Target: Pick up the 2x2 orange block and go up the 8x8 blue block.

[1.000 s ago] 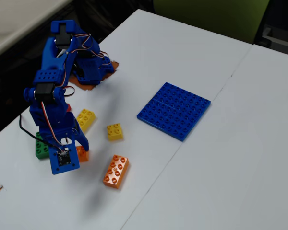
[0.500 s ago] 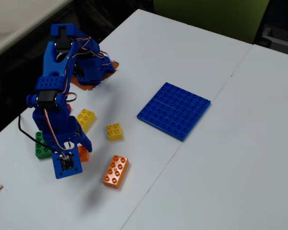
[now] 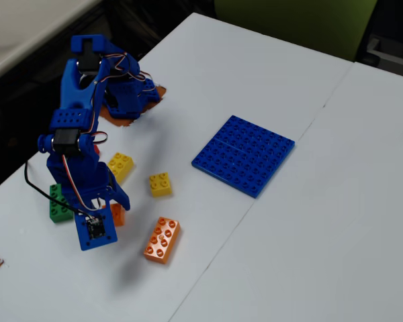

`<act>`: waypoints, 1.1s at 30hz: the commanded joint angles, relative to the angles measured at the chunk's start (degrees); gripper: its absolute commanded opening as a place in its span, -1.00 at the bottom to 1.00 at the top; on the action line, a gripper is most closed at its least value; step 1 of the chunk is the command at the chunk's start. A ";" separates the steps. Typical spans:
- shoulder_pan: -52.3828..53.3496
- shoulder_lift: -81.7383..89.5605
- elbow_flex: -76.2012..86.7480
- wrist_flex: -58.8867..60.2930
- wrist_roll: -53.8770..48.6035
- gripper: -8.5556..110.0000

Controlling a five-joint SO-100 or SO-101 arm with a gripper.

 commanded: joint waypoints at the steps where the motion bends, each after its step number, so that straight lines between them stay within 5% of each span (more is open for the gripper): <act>1: 0.44 0.44 -1.14 0.35 0.18 -0.47; 10: 0.62 0.00 -1.14 0.35 0.18 -0.48; 13: 0.62 0.00 -1.14 0.35 0.18 -0.69; 23: 0.18 0.09 -1.14 -0.26 0.79 -0.86; 33: -0.53 5.54 -1.58 -0.53 0.26 -0.86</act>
